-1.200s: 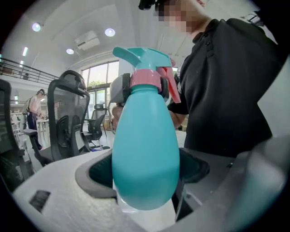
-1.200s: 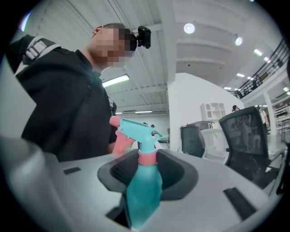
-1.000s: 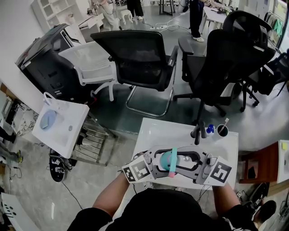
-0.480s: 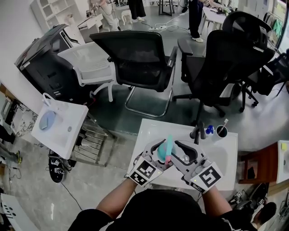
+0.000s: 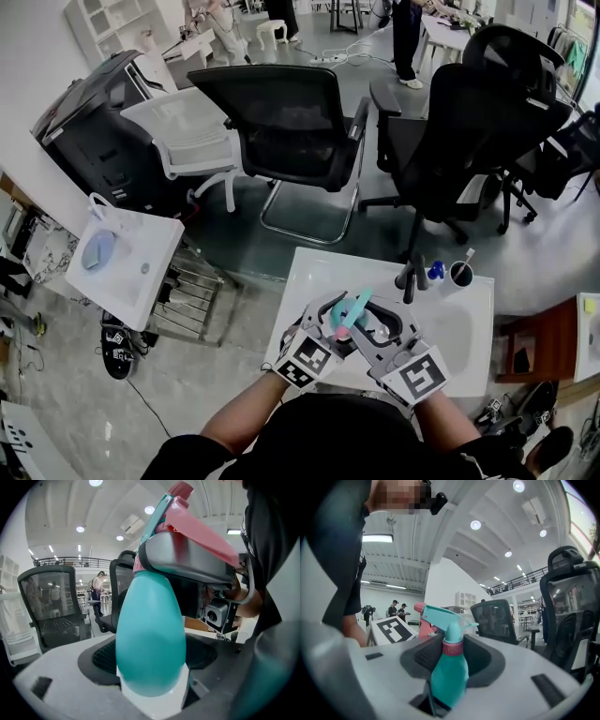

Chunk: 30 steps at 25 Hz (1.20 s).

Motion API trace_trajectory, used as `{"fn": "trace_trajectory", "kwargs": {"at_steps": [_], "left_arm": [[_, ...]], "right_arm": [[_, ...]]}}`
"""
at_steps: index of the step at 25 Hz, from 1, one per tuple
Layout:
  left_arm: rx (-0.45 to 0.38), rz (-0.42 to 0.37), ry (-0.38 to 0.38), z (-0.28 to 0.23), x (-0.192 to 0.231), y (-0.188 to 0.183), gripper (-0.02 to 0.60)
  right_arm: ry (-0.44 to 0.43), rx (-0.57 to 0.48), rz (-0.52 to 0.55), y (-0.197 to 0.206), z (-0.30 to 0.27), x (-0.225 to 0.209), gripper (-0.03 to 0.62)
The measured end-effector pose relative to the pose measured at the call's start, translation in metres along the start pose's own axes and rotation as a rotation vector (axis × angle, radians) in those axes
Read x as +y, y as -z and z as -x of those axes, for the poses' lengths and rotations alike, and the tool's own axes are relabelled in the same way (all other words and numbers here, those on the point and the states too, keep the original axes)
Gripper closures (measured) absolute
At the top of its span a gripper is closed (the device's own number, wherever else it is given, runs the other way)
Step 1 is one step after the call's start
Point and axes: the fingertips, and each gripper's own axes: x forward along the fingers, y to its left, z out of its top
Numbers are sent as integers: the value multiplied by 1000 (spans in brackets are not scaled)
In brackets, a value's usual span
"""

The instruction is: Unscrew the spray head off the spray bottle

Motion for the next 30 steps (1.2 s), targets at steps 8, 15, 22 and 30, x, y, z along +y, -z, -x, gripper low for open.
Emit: {"fn": "trace_trajectory", "kwargs": {"at_steps": [8, 15, 22, 30], "left_arm": [[-47, -59, 184, 10, -16, -18, 172], [-66, -190, 404, 25, -47, -12, 173], [-39, -188, 380, 19, -42, 1, 173], [54, -200, 173, 2, -8, 20, 173]], "right_arm": [[-195, 10, -33, -14, 4, 18, 454], [-491, 13, 19, -21, 33, 41, 456], [-511, 4, 54, -25, 37, 40, 454], [-383, -56, 25, -37, 34, 16, 454]]}}
